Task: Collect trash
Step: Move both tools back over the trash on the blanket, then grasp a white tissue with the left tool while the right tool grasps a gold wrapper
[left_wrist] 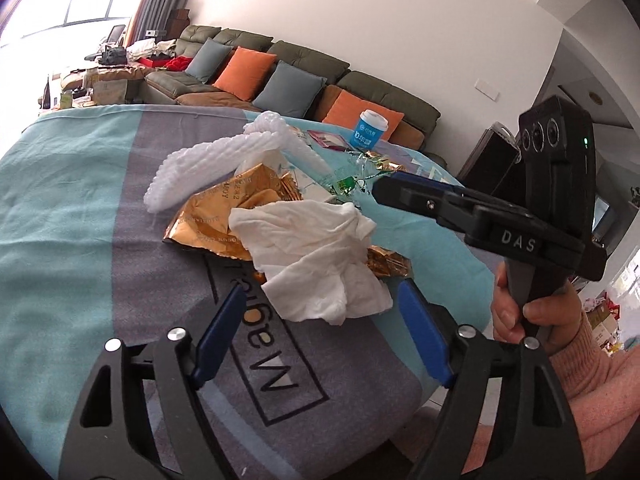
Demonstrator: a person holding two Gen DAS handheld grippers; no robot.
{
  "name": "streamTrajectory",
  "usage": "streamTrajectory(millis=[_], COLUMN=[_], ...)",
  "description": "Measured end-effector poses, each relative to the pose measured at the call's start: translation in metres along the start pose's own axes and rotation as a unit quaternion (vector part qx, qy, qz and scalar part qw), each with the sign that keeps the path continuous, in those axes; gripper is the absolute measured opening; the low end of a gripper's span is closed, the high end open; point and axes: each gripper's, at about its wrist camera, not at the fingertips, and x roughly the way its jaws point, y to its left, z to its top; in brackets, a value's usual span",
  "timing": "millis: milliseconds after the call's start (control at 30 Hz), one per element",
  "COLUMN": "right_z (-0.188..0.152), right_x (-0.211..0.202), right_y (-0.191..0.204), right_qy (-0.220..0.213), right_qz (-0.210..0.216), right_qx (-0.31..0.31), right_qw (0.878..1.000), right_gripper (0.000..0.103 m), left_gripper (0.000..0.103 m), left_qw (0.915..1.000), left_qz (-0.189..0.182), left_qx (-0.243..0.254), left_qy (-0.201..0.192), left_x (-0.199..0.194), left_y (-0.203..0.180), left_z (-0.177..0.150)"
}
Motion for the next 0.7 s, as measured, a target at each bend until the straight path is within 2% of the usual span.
streamTrajectory(millis=[100,167,200,267,333,467,700], right_z=[-0.01,-0.018,-0.021,-0.027,-0.031,-0.037,-0.04], right_x=[0.001,0.001,0.001,0.003,0.004,0.01,0.013], right_y=[-0.006,-0.011,-0.013,-0.013,-0.013,-0.014,-0.025], right_qy=[0.015,0.024,0.029,0.038,0.046,0.056,0.065], right_qz=[-0.006,-0.006,-0.005,-0.001,0.008,0.02,0.043], right_qx=[0.01,0.017,0.021,0.027,0.034,0.048,0.096], right_qw=[1.0,1.0,0.999,0.999,0.998,0.997,0.992], right_gripper=[0.052,0.052,0.053,0.056,0.057,0.057,0.055], left_gripper=[0.062,0.046,0.041,0.022,0.014,0.009,0.008], left_qw=[0.9997,0.9994,0.9992,0.9992,0.9993,0.9996,0.9993], left_qz=[-0.013,-0.022,-0.024,-0.02,-0.02,-0.021,-0.026], left_qx=[-0.017,-0.025,-0.029,-0.03,-0.03,-0.018,0.011], left_qy=[0.009,0.013,0.015,0.016,0.015,0.004,-0.024], left_x=[0.008,0.011,0.013,0.015,0.015,0.008,-0.014], left_y=[0.004,0.007,0.009,0.01,0.01,0.004,-0.006], left_z=[0.003,0.004,0.004,0.003,0.001,-0.002,0.0])
